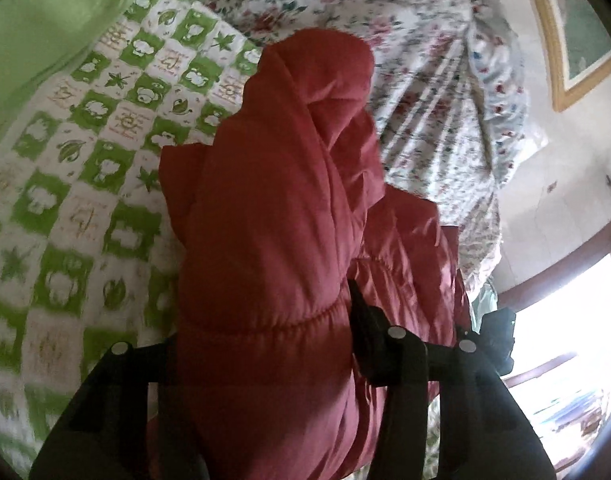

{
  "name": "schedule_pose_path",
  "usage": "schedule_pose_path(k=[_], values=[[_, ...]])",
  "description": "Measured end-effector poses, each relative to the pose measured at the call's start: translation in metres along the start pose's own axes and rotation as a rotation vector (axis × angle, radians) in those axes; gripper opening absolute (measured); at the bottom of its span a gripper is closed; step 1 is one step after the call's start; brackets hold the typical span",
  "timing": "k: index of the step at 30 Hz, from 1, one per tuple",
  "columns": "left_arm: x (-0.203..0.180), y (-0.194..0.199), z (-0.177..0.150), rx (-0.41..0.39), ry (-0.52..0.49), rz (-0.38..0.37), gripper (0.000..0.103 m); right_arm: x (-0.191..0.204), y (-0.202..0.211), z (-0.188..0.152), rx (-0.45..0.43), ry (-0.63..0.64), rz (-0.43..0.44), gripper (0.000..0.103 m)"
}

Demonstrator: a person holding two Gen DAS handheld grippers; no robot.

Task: Fold large clothes

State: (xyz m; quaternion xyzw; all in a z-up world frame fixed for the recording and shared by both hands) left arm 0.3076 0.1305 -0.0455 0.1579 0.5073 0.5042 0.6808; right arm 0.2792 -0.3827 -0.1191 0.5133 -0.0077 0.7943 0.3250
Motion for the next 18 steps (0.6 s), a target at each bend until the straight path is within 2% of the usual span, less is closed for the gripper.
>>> schedule_pose_path(k=[5, 10, 14, 18], values=[[0.000, 0.034, -0.037, 0.003, -0.005, -0.003, 0.046, 0.022, 0.027, -0.037, -0.004, 0.000, 0.021, 0.037], [0.006, 0.063, -0.084, 0.006, 0.006, -0.006, 0.046, 0.030, 0.049, -0.090, 0.010, -0.012, 0.031, 0.037], [0.014, 0.072, -0.109, 0.017, 0.012, -0.003, 0.046, 0.024, 0.058, -0.120, 0.013, -0.037, 0.040, 0.037], [0.020, 0.077, -0.127, 0.014, -0.006, 0.009, 0.046, 0.020, 0.069, -0.138, -0.024, -0.071, 0.060, 0.038]])
Point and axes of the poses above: each gripper's, at about its wrist camera, not at the fingertips, and y roughly against the way its jaws point, x to its left, z to its top, the point moved 2 cm from there along -y, roughly the way its jaws point, and after that the axes turned 13 degrees about z, right-handed, at the moved point
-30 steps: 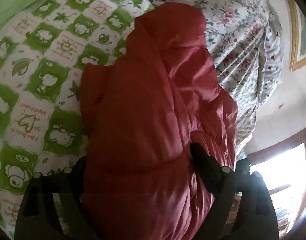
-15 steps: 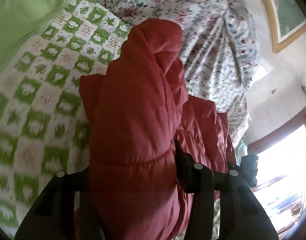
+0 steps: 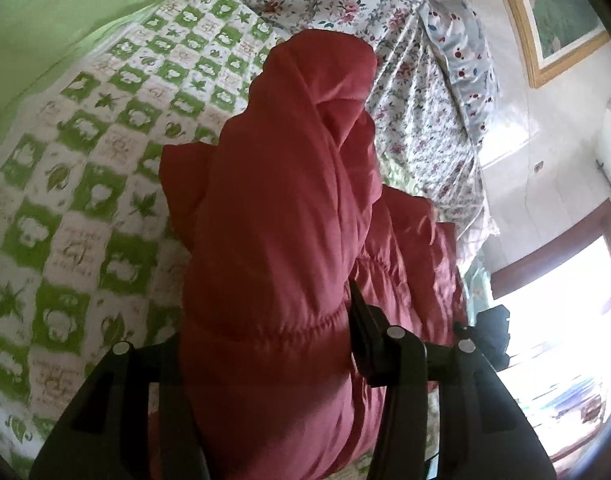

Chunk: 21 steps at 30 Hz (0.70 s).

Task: Fold large clothes

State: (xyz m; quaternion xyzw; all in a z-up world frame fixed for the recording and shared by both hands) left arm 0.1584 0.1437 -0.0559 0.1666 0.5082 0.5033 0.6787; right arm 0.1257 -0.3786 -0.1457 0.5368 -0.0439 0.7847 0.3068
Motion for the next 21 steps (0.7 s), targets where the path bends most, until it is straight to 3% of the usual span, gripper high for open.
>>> schedule_pose_path(k=[4, 8, 12, 16, 21], values=[[0.003, -0.009, -0.004, -0.002, -0.024, 0.070, 0.046, -0.004, -0.003, -0.005, -0.018, 0.014, -0.059, 0.041], [0.011, -0.016, -0.007, -0.002, -0.005, 0.095, 0.048, -0.011, -0.005, -0.006, -0.038, 0.017, -0.083, 0.046], [0.015, -0.017, -0.013, -0.018, 0.006, 0.117, 0.052, -0.023, -0.005, -0.010, -0.065, 0.001, -0.076, 0.056], [0.007, -0.012, -0.016, -0.060, -0.005, 0.202, 0.060, -0.020, -0.003, -0.012, -0.077, 0.005, -0.104, 0.065], [0.008, -0.006, -0.018, -0.056, 0.012, 0.209, 0.062, -0.011, 0.000, -0.015, -0.083, 0.040, -0.162, 0.068]])
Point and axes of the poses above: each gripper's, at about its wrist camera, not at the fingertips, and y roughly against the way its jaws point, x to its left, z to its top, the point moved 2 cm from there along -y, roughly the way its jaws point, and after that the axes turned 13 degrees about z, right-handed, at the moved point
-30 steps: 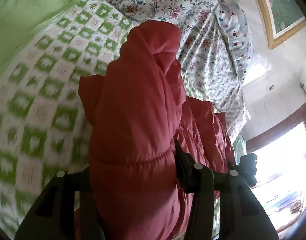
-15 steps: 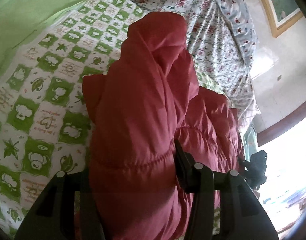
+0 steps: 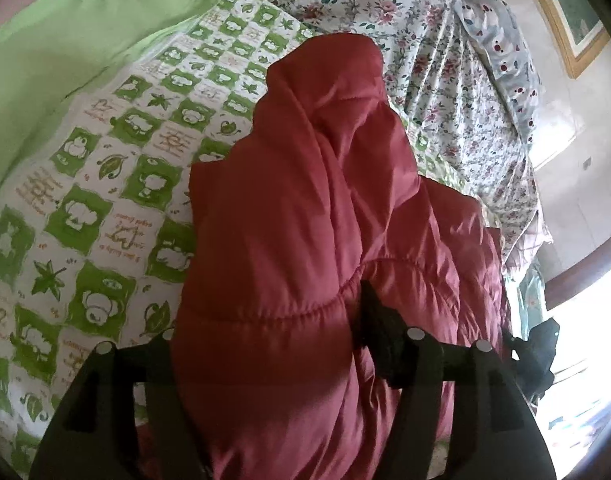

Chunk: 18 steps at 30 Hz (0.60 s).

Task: Fold large clothes

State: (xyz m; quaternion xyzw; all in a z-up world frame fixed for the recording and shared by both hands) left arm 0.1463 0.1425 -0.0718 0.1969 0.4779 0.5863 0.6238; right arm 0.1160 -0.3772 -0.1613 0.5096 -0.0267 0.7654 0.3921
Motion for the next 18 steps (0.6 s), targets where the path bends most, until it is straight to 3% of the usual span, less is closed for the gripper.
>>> schedule_pose_path(k=[9, 18], values=[[0.006, 0.013, -0.007, -0.008, -0.002, 0.007, 0.065, 0.007, 0.009, -0.003, -0.009, 0.018, -0.039, 0.074], [-0.007, 0.003, 0.009, -0.014, -0.063, 0.080, 0.067, 0.026, 0.004, 0.002, -0.007, 0.110, -0.134, 0.068]])
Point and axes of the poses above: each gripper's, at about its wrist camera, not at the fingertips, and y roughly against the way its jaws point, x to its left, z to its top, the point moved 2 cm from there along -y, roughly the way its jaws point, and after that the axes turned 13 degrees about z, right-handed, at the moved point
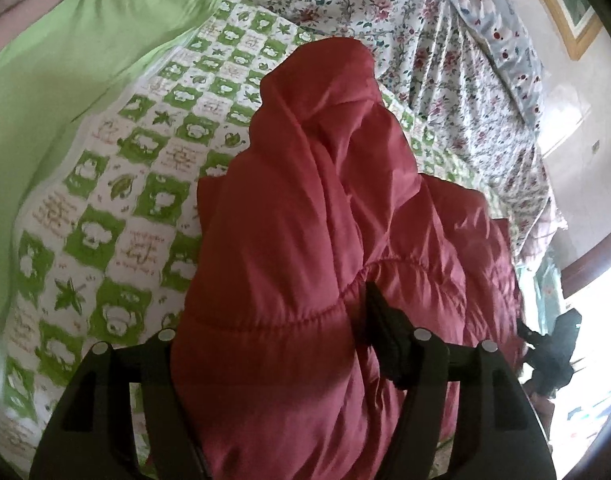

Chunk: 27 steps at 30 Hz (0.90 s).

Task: Fold large clothes

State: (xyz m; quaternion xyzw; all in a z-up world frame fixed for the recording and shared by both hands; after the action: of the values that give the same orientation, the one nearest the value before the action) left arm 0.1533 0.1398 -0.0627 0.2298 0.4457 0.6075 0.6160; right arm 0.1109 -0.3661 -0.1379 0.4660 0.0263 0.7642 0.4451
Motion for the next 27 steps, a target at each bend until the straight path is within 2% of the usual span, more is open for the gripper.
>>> schedule_pose_path(k=[1, 2, 4, 7, 10, 13, 15, 17, 19, 22, 24, 27], values=[[-0.001, -0.001, 0.003, -0.003, -0.002, 0.006, 0.067, 0.001, 0.000, 0.001, -0.003, 0.005, -0.009, 0.063], [-0.002, -0.003, 0.008, -0.005, -0.005, 0.012, 0.067, 0.002, -0.002, 0.003, -0.004, 0.010, -0.023, 0.063], [-0.003, -0.003, 0.016, -0.015, -0.012, 0.021, 0.067, 0.003, -0.005, 0.007, -0.001, 0.012, -0.043, 0.053], [0.001, -0.003, 0.026, -0.032, -0.033, 0.051, 0.071, 0.003, -0.005, 0.014, -0.020, 0.004, -0.049, 0.053], [0.016, 0.009, 0.036, -0.084, -0.048, 0.164, 0.073, -0.004, -0.006, 0.017, -0.027, -0.026, -0.032, 0.053], [0.030, 0.031, 0.035, -0.113, -0.007, 0.147, 0.073, -0.006, -0.006, 0.015, -0.026, -0.030, -0.020, 0.054], [0.028, 0.046, 0.029, -0.144, -0.024, 0.154, 0.073, -0.007, -0.007, 0.015, -0.029, -0.029, -0.021, 0.054], [0.020, 0.062, 0.019, -0.167, -0.049, 0.131, 0.073, -0.006, -0.006, 0.015, -0.028, -0.031, -0.022, 0.055], [0.007, 0.078, 0.005, -0.186, -0.082, 0.100, 0.073, -0.005, -0.004, 0.015, -0.034, -0.033, -0.029, 0.060], [-0.020, 0.086, -0.007, -0.197, -0.135, 0.072, 0.073, -0.001, 0.011, 0.017, -0.078, -0.039, -0.038, 0.061], [-0.039, 0.085, -0.013, -0.189, -0.167, 0.052, 0.073, 0.008, 0.027, 0.020, -0.134, -0.006, -0.075, 0.062], [-0.069, 0.075, -0.026, -0.160, -0.225, 0.018, 0.073, 0.027, 0.044, 0.024, -0.187, 0.041, -0.074, 0.062]])
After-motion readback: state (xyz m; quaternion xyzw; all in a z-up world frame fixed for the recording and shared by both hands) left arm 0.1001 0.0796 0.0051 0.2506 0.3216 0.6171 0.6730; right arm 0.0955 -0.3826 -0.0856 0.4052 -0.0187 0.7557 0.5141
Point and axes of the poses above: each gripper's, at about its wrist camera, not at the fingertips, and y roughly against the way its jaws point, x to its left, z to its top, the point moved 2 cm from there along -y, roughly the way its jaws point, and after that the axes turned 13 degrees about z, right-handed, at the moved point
